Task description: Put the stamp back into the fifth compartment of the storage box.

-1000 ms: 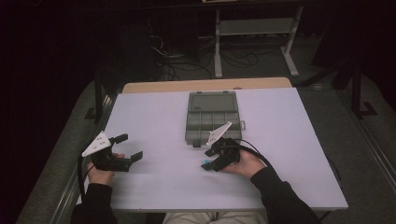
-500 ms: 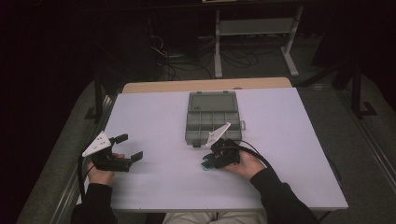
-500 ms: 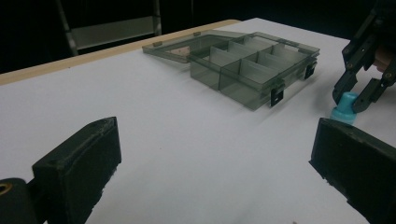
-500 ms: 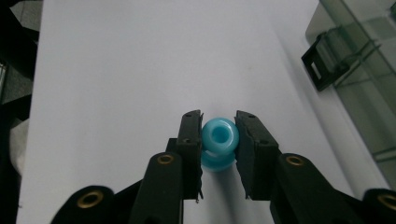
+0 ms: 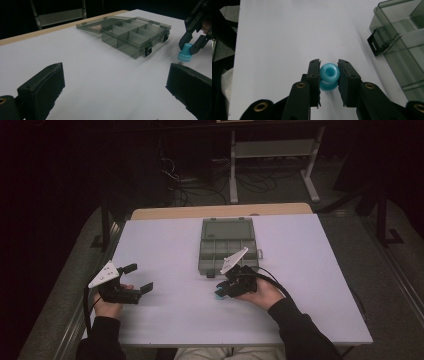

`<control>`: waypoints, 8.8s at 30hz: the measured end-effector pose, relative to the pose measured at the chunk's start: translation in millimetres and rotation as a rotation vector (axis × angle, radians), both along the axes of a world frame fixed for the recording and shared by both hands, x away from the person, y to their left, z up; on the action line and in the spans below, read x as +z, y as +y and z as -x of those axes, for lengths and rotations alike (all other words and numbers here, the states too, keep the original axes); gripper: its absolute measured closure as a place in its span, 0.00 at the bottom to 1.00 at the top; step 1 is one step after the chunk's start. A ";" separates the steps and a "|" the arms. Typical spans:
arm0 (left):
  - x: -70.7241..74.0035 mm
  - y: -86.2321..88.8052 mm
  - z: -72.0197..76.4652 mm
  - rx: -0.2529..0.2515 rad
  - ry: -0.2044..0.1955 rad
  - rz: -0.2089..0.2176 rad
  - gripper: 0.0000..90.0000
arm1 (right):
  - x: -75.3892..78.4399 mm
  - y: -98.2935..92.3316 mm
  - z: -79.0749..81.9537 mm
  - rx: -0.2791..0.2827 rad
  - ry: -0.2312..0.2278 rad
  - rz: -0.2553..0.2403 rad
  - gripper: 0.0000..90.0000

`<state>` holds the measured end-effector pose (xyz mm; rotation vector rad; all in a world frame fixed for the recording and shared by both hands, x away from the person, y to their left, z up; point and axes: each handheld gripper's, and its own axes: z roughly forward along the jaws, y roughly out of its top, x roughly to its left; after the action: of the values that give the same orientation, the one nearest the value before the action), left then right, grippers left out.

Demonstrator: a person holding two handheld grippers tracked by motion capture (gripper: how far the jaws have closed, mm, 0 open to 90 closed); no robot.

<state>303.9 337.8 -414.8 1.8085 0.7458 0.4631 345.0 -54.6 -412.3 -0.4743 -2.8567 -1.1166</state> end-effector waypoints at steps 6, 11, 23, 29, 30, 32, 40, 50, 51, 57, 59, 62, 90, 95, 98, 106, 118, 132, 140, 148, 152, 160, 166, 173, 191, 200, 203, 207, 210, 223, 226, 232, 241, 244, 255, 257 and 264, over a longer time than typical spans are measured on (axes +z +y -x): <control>0.2 0.3 0.0 -0.001 -0.002 -0.002 0.02 | 5.6 1.0 -1.6 0.005 0.002 -0.010 0.79; 0.2 0.4 -0.1 -0.002 -0.001 -0.002 0.02 | 6.4 0.7 -2.8 0.004 0.009 -0.007 0.79; 0.1 0.5 -0.3 -0.002 0.000 -0.001 0.02 | 19.4 -3.2 -10.8 -0.009 0.012 -0.035 0.79; 0.1 0.5 -0.3 -0.002 0.000 -0.001 0.02 | 26.8 -2.3 -15.9 -0.012 0.006 -0.041 0.79; 0.1 0.5 -0.3 -0.002 0.000 -0.001 0.02 | 28.2 -1.8 -16.6 -0.012 0.008 -0.038 0.79; 0.1 0.4 -0.2 -0.002 0.000 -0.001 0.02 | 32.0 -0.5 -19.0 -0.010 -0.001 -0.033 0.79; -0.1 0.3 -0.4 -0.002 0.000 0.000 0.02 | 39.2 0.4 -28.4 -0.011 -0.005 -0.035 0.79; -0.7 0.2 -0.9 -0.003 0.002 0.000 0.02 | 47.6 6.7 -40.6 -0.010 -0.013 -0.025 0.79; -0.7 0.1 -0.9 -0.003 0.002 0.000 0.02 | 47.6 6.7 -40.6 -0.010 -0.013 -0.025 0.79; -0.2 0.3 -0.5 -0.003 0.001 0.000 0.02 | 51.9 11.7 -50.0 -0.013 -0.013 -0.014 0.79; -0.2 0.3 -0.4 -0.003 0.000 0.000 0.02 | 52.0 12.4 -51.2 -0.013 -0.014 -0.012 0.79; -0.3 0.4 -0.6 -0.002 0.000 0.000 0.02 | 52.0 13.6 -54.5 -0.017 -0.017 -0.008 0.79; 0.8 1.7 0.3 0.001 -0.004 0.009 0.02 | 55.1 32.1 -86.1 -0.048 -0.019 0.039 0.79; 0.7 1.1 0.1 -0.003 -0.003 0.006 0.02 | 50.1 36.5 -92.5 -0.058 -0.011 0.054 0.79; 0.7 0.7 0.4 -0.004 -0.004 0.006 0.02 | 46.1 39.0 -96.8 -0.066 -0.003 0.061 0.79; 0.7 0.9 0.2 -0.002 -0.004 0.007 0.02 | 40.4 43.6 -105.0 -0.079 0.010 0.075 0.79; 0.6 1.1 0.1 -0.003 -0.003 0.005 0.02 | 32.9 48.7 -111.3 -0.083 0.019 0.089 0.79; 0.2 1.1 -0.6 -0.007 -0.003 0.009 0.02 | 25.0 57.7 -111.1 -0.082 0.027 0.116 0.70; -0.1 0.0 -0.7 -0.011 -0.001 0.009 0.02 | 32.8 51.5 -108.6 -0.101 0.035 0.084 0.46; -0.5 0.1 -1.1 -0.011 0.000 0.010 0.02 | 36.8 43.2 -107.8 -0.094 0.036 0.065 0.23; -0.4 -0.1 -1.1 -0.011 0.000 0.012 0.02 | 39.6 38.0 -106.0 -0.110 0.019 0.042 0.14; -0.5 -0.1 -1.4 -0.011 0.001 0.016 0.02 | 43.9 28.1 -101.8 -0.149 -0.004 0.021 0.02; -0.6 0.0 -1.8 -0.010 0.000 0.016 0.02 | 44.4 21.0 -98.1 -0.162 -0.011 0.013 0.00; -1.2 -0.4 -2.4 -0.009 0.004 0.011 0.02 | 46.6 13.8 -93.3 -0.164 -0.018 0.002 0.00; -1.6 -1.4 -2.7 -0.010 0.005 0.012 0.02 | 45.6 -18.2 -71.7 -0.189 -0.035 -0.023 0.00; -1.9 -1.8 -2.5 -0.009 0.010 0.007 0.02 | 42.0 -36.1 -64.0 -0.211 -0.035 -0.059 0.00; -1.9 -2.1 -2.3 -0.009 0.010 0.007 0.02 | 41.5 -39.2 -62.2 -0.215 -0.034 -0.064 0.00; -1.9 -2.0 -2.3 -0.008 0.010 0.007 0.02 | 40.8 -47.4 -57.9 -0.231 -0.047 -0.079 0.00; -2.0 -2.1 -2.4 -0.009 0.010 0.006 0.02 | 40.7 -50.4 -56.9 -0.236 -0.048 -0.085 0.00; -1.5 -1.7 -1.8 -0.005 0.008 0.006 0.02 | 38.5 -66.6 -48.8 -0.269 -0.075 -0.110 0.00; -1.6 -2.2 -1.7 -0.006 0.009 0.006 0.02 | 38.7 -71.8 -46.0 -0.281 -0.082 -0.117 0.00; -1.7 -2.5 -1.8 -0.005 0.008 0.006 0.02 | 36.3 -83.4 -41.6 -0.302 -0.088 -0.123 0.00; -1.7 -2.8 -1.6 -0.006 0.008 0.007 0.02 | 29.7 -99.5 -33.1 -0.346 -0.096 -0.146 0.00; -1.9 -3.0 -1.7 -0.005 0.008 0.008 0.02 | 28.3 -106.2 -30.0 -0.360 -0.096 -0.162 0.00; -1.9 -2.4 -2.1 -0.002 0.008 0.003 0.02 | 19.8 -123.4 -17.5 -0.392 -0.101 -0.173 0.00; -1.8 -2.3 -2.0 -0.003 0.008 0.002 0.02 | 19.4 -125.4 -14.4 -0.396 -0.105 -0.176 0.00; -1.3 -2.1 -1.4 -0.006 0.003 0.004 0.02 | 14.5 -135.5 -0.8 -0.427 -0.125 -0.214 0.00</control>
<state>305.3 335.8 -416.0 1.8072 0.7428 0.4546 345.8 -190.1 -397.8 -1.0686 -2.7618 -1.5416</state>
